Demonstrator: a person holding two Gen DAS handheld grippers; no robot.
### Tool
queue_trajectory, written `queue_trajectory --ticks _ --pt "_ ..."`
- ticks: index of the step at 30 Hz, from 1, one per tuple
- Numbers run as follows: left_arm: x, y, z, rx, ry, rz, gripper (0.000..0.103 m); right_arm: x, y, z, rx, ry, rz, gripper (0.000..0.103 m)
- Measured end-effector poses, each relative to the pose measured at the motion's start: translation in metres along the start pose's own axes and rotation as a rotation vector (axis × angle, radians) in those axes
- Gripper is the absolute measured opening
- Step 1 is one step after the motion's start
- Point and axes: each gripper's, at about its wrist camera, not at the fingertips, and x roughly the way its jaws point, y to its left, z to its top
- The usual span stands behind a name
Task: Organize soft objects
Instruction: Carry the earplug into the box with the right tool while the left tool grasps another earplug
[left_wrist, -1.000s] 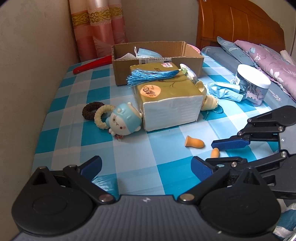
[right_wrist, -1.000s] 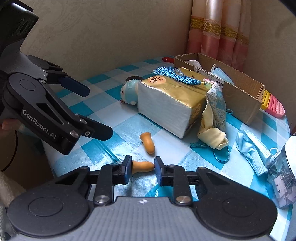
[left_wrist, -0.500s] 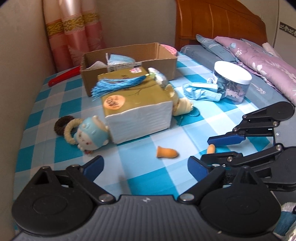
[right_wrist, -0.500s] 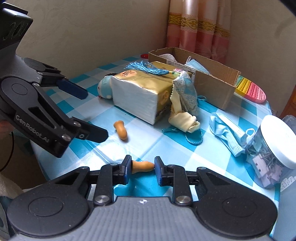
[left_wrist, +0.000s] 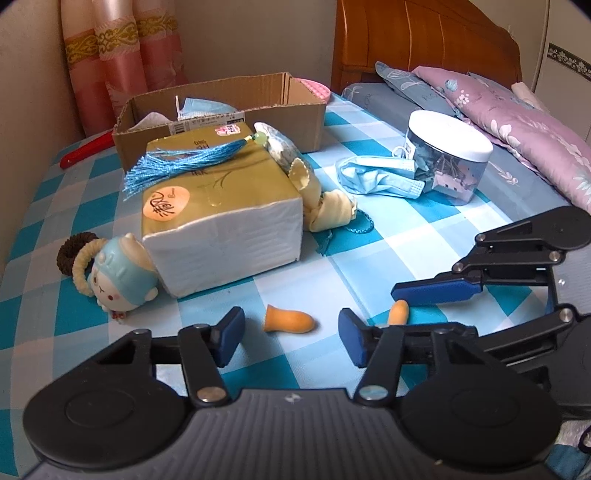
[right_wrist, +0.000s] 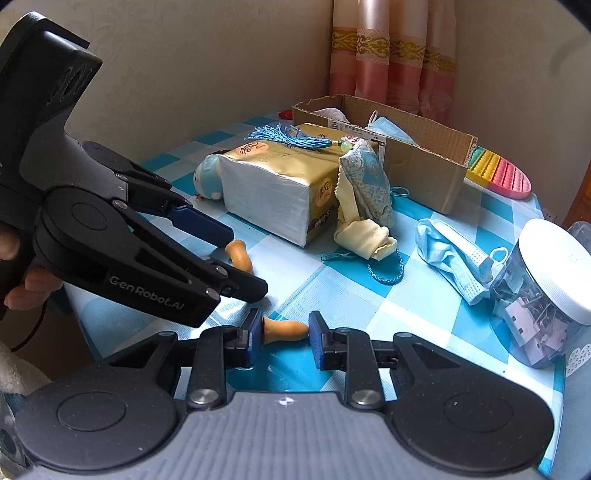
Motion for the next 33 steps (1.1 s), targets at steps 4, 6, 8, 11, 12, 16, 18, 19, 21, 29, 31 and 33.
queue_trajectory --ticks 4,6,8,11,12,16,18,19,21,29,31,33 --pt "0.0004 -0.0026 0.0002 0.009 -0.012 0.012 0.043 -0.0003 0.0006 -0.0009 0.001 -0.004 0.002 0.033" --pt "0.0006 -0.0044 0.0003 0.012 -0.016 0.010 0.038 -0.0002 0.0005 -0.0012 0.000 -0.005 0.003 0.033" --pt "0.0009 -0.0061 0.0006 0.014 -0.019 0.009 0.038 -0.0004 0.0004 -0.0013 0.002 -0.005 0.006 0.034" --pt "0.0012 -0.0085 0.0007 0.020 -0.022 0.015 0.037 -0.0005 0.0007 -0.0015 0.001 -0.004 0.008 0.038" --pt "0.0011 -0.0089 0.0009 0.021 -0.022 0.016 0.037 -0.0007 0.0009 -0.0017 0.001 -0.004 0.008 0.040" --pt "0.0010 -0.0087 0.0010 0.017 -0.021 0.016 0.035 -0.0011 0.0006 -0.0018 -0.001 0.000 0.007 0.040" --pt "0.0010 -0.0086 0.0009 0.015 -0.022 0.016 0.032 -0.0005 0.0004 -0.0013 0.000 0.001 0.000 0.040" --pt "0.0008 -0.0084 0.0010 0.014 -0.021 0.017 0.030 -0.0005 0.0005 -0.0011 -0.002 0.003 0.001 0.039" --pt "0.0006 -0.0080 0.0009 0.013 -0.021 0.017 0.029 -0.0009 0.0010 -0.0005 -0.003 0.002 0.006 0.035" --pt "-0.0004 -0.0050 0.0010 0.005 -0.017 0.010 0.027 -0.0020 0.0001 0.0009 0.002 0.007 0.002 0.031" --pt "-0.0009 -0.0041 0.0010 0.005 -0.013 0.008 0.027 -0.0027 -0.0011 0.0020 0.004 0.008 -0.001 0.031" --pt "-0.0014 -0.0028 0.0012 0.008 -0.008 0.006 0.027 -0.0040 -0.0023 0.0031 0.006 0.008 -0.003 0.031"
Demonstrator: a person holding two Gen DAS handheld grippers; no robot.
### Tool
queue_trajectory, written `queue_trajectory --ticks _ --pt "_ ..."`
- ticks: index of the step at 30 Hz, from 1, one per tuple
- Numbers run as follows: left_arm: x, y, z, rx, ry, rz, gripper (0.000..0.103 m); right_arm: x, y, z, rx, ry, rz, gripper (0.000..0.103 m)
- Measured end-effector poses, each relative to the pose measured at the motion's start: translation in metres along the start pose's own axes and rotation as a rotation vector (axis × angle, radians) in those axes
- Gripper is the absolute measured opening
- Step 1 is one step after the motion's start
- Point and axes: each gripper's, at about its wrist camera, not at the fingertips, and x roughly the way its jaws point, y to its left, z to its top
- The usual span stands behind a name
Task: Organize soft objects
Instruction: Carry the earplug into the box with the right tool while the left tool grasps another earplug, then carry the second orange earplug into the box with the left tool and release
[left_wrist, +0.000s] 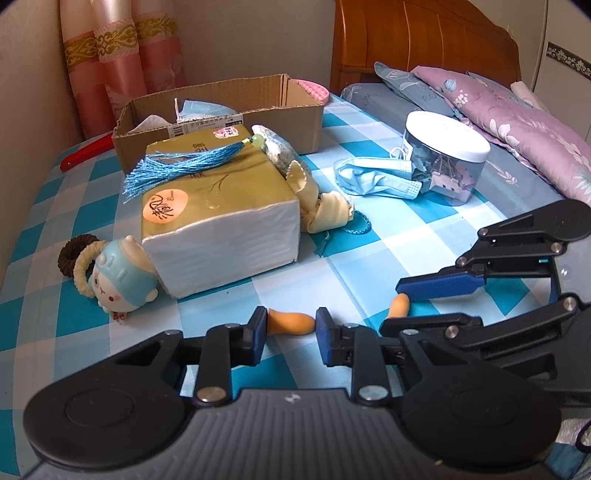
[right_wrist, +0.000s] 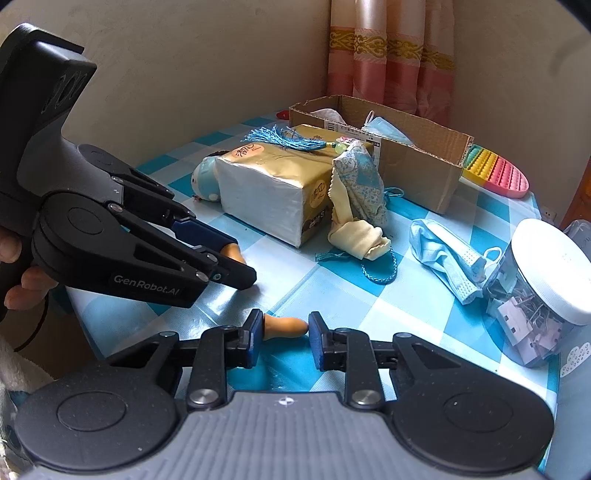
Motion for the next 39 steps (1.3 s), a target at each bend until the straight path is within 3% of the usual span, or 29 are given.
queue_trajectory --ticks 13,23,32,33,34,36,39 --pt "-0.027 0.002 0.014 0.036 -0.001 -0.029 0.027 -0.025 -0.022 0.027 -0.028 -0.041 -0.041 0.031" --pt "-0.056 0.010 0.047 0.040 -0.077 -0.054 0.027 -0.025 -0.059 0.106 -0.073 -0.158 -0.118 0.031" --pt "-0.060 0.026 0.069 0.050 -0.100 -0.002 0.027 0.025 -0.092 0.171 -0.054 -0.157 -0.168 0.032" --pt "-0.058 0.028 0.071 0.047 -0.094 0.006 0.027 0.031 -0.095 0.174 -0.045 -0.148 -0.175 0.036" --pt "-0.058 0.030 0.072 0.043 -0.092 0.013 0.027 0.035 -0.097 0.176 -0.032 -0.145 -0.188 0.054" --pt "-0.056 0.034 0.075 0.040 -0.095 0.017 0.027 0.040 -0.098 0.174 -0.009 -0.141 -0.188 0.077" --pt "-0.053 0.038 0.080 0.033 -0.098 0.026 0.027 0.037 -0.098 0.164 0.032 -0.154 -0.171 0.100"
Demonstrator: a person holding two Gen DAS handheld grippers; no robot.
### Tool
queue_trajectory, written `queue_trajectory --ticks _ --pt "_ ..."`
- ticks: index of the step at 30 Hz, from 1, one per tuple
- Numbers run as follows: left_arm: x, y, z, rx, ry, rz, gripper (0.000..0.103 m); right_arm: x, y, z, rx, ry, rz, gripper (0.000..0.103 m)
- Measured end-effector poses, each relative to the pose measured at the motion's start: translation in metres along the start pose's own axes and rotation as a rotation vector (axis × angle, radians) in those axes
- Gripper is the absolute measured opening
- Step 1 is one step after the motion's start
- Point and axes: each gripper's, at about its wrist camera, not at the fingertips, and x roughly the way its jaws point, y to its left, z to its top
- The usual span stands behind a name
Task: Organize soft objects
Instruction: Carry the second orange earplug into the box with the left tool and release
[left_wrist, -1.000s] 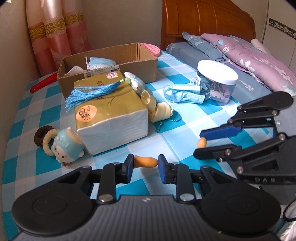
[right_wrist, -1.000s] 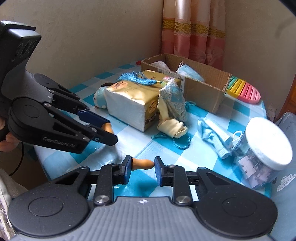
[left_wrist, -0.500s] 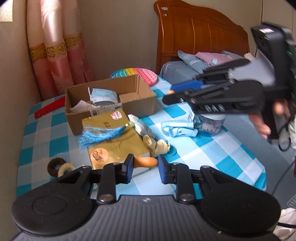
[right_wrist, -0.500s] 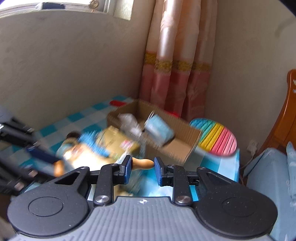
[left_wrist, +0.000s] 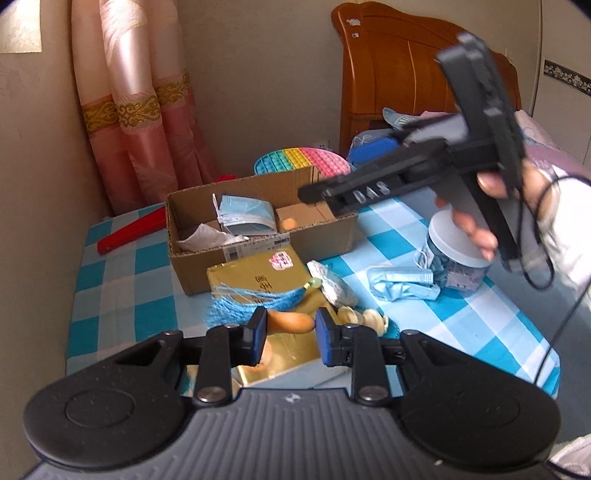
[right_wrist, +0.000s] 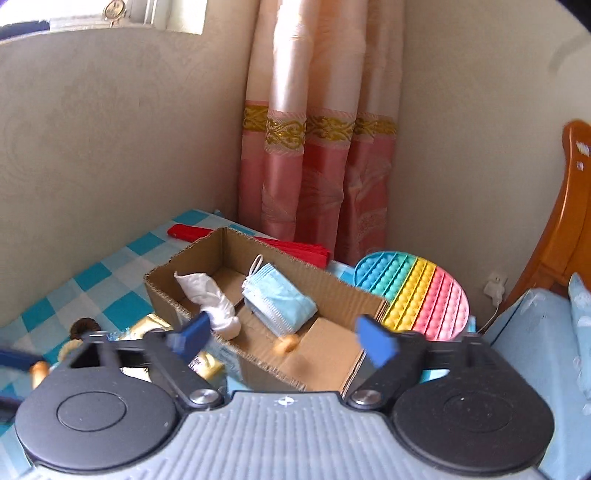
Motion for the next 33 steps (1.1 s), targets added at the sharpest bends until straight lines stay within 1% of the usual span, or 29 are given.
queue_trajectory --ticks 1,4,8,13,17,19,22,23,25,26,27,29,30,33 --pt "0.001 0.002 0.003 -0.003 -0.002 0.003 0.027 -0.003 0.000 -0.004 0.011 0.002 0.001 0.103" --pt "0.006 0.005 0.012 0.004 -0.003 0.017 0.027 -0.015 0.003 -0.013 0.029 0.014 0.000 0.103" --pt "0.017 0.009 0.028 0.008 0.003 0.031 0.027 -0.032 0.008 -0.029 0.087 0.043 -0.003 0.103" --pt "0.035 0.012 0.052 0.028 -0.007 0.033 0.027 -0.047 0.018 -0.049 0.131 0.077 -0.065 0.103" --pt "0.058 0.014 0.076 0.020 0.019 0.023 0.027 -0.056 0.023 -0.064 0.189 0.089 -0.093 0.103" --pt "0.071 0.013 0.087 0.033 0.030 0.018 0.027 -0.059 0.025 -0.070 0.212 0.104 -0.088 0.103" --pt "0.092 0.010 0.102 0.047 0.047 0.030 0.028 -0.063 0.027 -0.077 0.224 0.120 -0.086 0.103" --pt "0.100 0.009 0.106 0.048 0.051 0.033 0.032 -0.065 0.029 -0.079 0.221 0.123 -0.083 0.103" --pt "0.113 0.008 0.113 0.043 0.057 0.045 0.056 -0.067 0.030 -0.081 0.208 0.125 -0.087 0.103" --pt "0.119 0.008 0.116 0.041 0.057 0.052 0.078 -0.069 0.030 -0.081 0.202 0.124 -0.092 0.103" --pt "0.123 0.009 0.118 0.032 0.057 0.058 0.084 -0.071 0.031 -0.081 0.197 0.120 -0.094 0.103" --pt "0.125 0.009 0.119 0.020 0.043 0.080 0.087 -0.074 0.030 -0.081 0.199 0.113 -0.092 0.103" --pt "0.122 0.007 0.119 0.025 0.025 0.093 0.091 -0.075 0.029 -0.081 0.202 0.111 -0.091 0.103" --pt "0.113 0.007 0.119 0.032 0.018 0.112 0.093 -0.076 0.028 -0.081 0.204 0.115 -0.095 0.103"
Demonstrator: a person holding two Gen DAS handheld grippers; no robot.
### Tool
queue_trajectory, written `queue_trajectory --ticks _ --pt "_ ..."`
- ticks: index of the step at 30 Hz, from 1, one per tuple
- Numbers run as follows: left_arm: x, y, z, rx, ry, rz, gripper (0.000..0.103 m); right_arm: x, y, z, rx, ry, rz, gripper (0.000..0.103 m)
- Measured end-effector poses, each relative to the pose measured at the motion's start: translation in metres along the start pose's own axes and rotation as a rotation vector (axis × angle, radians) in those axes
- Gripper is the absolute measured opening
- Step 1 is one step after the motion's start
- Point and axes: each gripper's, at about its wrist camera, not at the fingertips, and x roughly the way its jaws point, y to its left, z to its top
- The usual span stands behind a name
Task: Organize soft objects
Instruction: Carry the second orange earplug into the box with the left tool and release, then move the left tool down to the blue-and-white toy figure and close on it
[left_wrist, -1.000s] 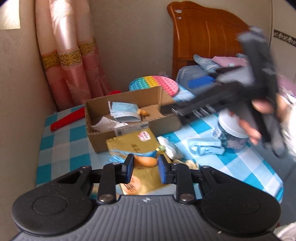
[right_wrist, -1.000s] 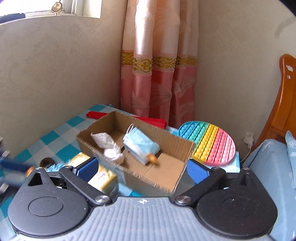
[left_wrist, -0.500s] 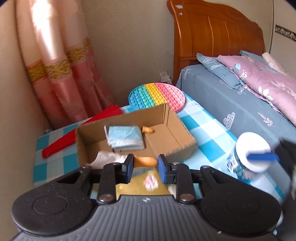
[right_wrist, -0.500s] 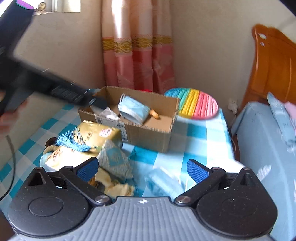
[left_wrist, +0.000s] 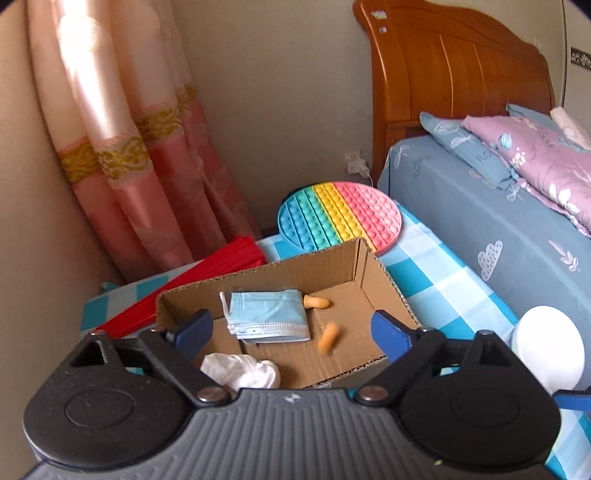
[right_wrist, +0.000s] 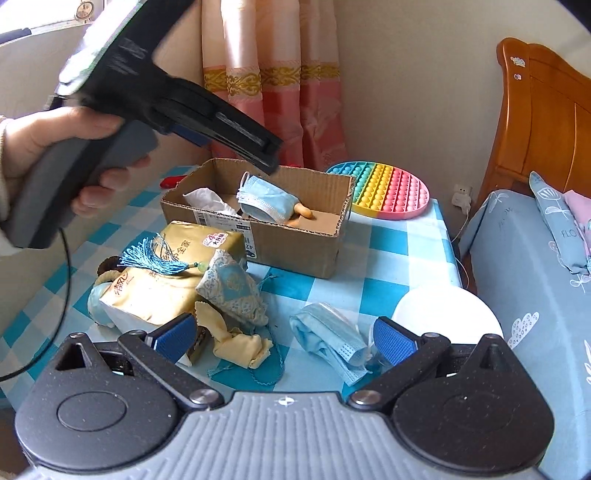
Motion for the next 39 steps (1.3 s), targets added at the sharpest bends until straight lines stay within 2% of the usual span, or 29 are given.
queue_trajectory --ticks 5,12,14,18,23,30,36,39 --pt "-0.026 0.006 -0.004 -0.003 -0.028 0.019 0.093 -0.003 0.001 -0.002 0.007 -0.001 0.009 0.103" --pt "-0.067 0.018 -0.028 -0.032 -0.063 0.084 0.095 -0.011 0.002 -0.004 0.024 -0.019 0.026 0.103" --pt "-0.078 0.024 -0.037 -0.055 -0.066 0.102 0.100 -0.014 0.002 -0.005 0.025 -0.026 0.029 0.103" --pt "-0.092 0.035 -0.060 -0.124 -0.069 0.143 0.100 -0.018 0.001 -0.007 0.017 -0.031 0.030 0.103" --pt "-0.091 0.048 -0.095 -0.201 -0.024 0.216 0.100 -0.022 0.002 -0.013 -0.007 -0.028 0.030 0.103" --pt "-0.068 0.066 -0.141 -0.326 0.087 0.234 0.100 -0.022 0.000 -0.017 -0.028 -0.013 0.005 0.103" --pt "-0.056 0.071 -0.167 -0.377 0.121 0.213 0.100 -0.012 0.004 -0.024 -0.074 0.012 0.017 0.103" --pt "-0.058 0.073 -0.175 -0.388 0.112 0.198 0.100 -0.001 0.007 -0.029 -0.110 0.049 0.011 0.103"
